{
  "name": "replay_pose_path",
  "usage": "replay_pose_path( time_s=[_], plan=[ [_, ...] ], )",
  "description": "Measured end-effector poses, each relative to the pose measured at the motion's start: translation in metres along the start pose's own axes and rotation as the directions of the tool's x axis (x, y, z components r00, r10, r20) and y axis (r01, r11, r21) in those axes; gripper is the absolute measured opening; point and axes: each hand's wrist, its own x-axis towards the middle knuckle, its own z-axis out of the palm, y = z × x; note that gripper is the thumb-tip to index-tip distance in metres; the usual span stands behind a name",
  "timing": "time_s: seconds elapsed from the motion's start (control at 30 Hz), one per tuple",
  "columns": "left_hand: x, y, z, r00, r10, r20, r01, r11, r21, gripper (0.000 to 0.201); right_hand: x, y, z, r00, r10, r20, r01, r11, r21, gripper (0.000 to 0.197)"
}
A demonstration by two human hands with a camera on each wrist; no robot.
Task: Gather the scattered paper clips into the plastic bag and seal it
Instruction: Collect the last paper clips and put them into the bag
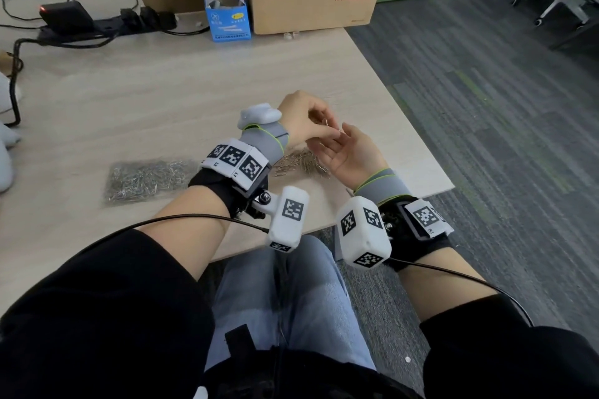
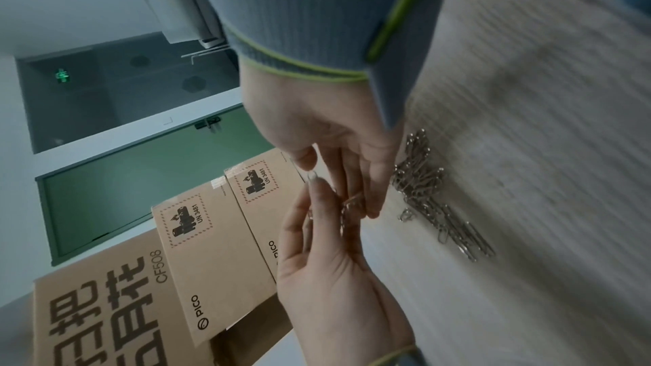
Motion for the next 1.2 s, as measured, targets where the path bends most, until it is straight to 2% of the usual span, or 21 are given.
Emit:
replay_pose_path(
  time_s=[0.17,0.23,0.3,0.37,0.43,0.5,0.57,0.6,0.67,0.8,0.9,0.97,1.07,1.13,1.2],
  plan=[
    [0.000,0.015,0.007,0.992,0.068,0.106,-0.077,0.993,0.087,0.013,-0.001,-0.004,0.002,1.000,-0.003,0.009,0.002,0.997,0.073,0.035],
    [0.000,0.016,0.005,0.994,0.096,0.053,-0.099,0.992,0.072,0.013,0.000,-0.006,-0.002,1.000,-0.011,-0.019,0.013,0.994,0.107,0.030],
    [0.000,0.013,0.004,0.992,0.106,-0.060,-0.103,0.993,0.048,0.014,-0.003,-0.009,-0.008,1.000,-0.019,-0.023,0.022,0.988,0.152,0.029],
    [-0.001,0.006,0.003,0.992,0.060,-0.108,-0.052,0.996,0.074,0.019,-0.006,-0.012,-0.016,0.999,-0.038,-0.034,0.043,0.987,0.157,0.030],
    [-0.004,0.000,0.006,0.998,-0.013,-0.069,0.025,0.983,0.181,0.028,-0.009,-0.014,-0.023,0.997,-0.057,-0.055,0.064,0.988,0.140,0.030],
    [-0.011,-0.005,0.012,0.996,-0.085,0.015,0.074,0.926,0.370,0.039,-0.011,-0.016,-0.029,0.996,-0.062,-0.071,0.071,0.987,0.146,0.030],
    [-0.018,-0.011,0.022,0.986,-0.112,0.125,0.029,0.847,0.531,0.052,-0.013,-0.017,-0.033,0.995,-0.064,-0.080,0.076,0.986,0.151,0.029],
    [-0.020,-0.015,0.026,0.981,-0.109,0.161,0.001,0.830,0.558,0.056,-0.014,-0.017,-0.034,0.994,-0.066,-0.084,0.078,0.985,0.151,0.029],
    [-0.021,-0.022,0.031,0.987,-0.075,0.145,-0.016,0.841,0.540,0.051,-0.015,-0.015,-0.034,0.994,-0.070,-0.083,0.082,0.986,0.144,0.029],
    [-0.023,-0.035,0.025,0.999,-0.037,0.036,0.017,0.897,0.441,0.023,-0.017,-0.011,-0.031,0.995,-0.067,-0.077,0.077,0.988,0.133,0.029],
    [-0.028,-0.039,0.010,0.996,-0.060,0.068,0.023,0.892,0.451,0.015,-0.017,-0.006,-0.027,0.996,-0.057,-0.075,0.066,0.990,0.126,0.029],
    [-0.031,-0.039,0.001,0.992,-0.074,0.102,0.018,0.881,0.473,0.023,-0.015,-0.002,-0.025,0.996,-0.054,-0.072,0.062,0.991,0.119,0.028],
    [-0.035,-0.038,-0.010,0.992,-0.076,0.101,0.016,0.869,0.494,0.051,-0.012,0.002,-0.019,0.997,-0.040,-0.065,0.047,0.992,0.116,0.028],
    [-0.040,-0.041,-0.012,0.984,-0.112,0.139,0.013,0.824,0.567,0.068,-0.010,0.004,-0.016,0.998,-0.034,-0.058,0.041,0.992,0.115,0.027],
    [-0.042,-0.046,-0.012,0.975,-0.136,0.174,0.011,0.815,0.579,0.069,-0.010,0.007,-0.013,0.998,-0.025,-0.053,0.031,0.993,0.111,0.028]
  ],
)
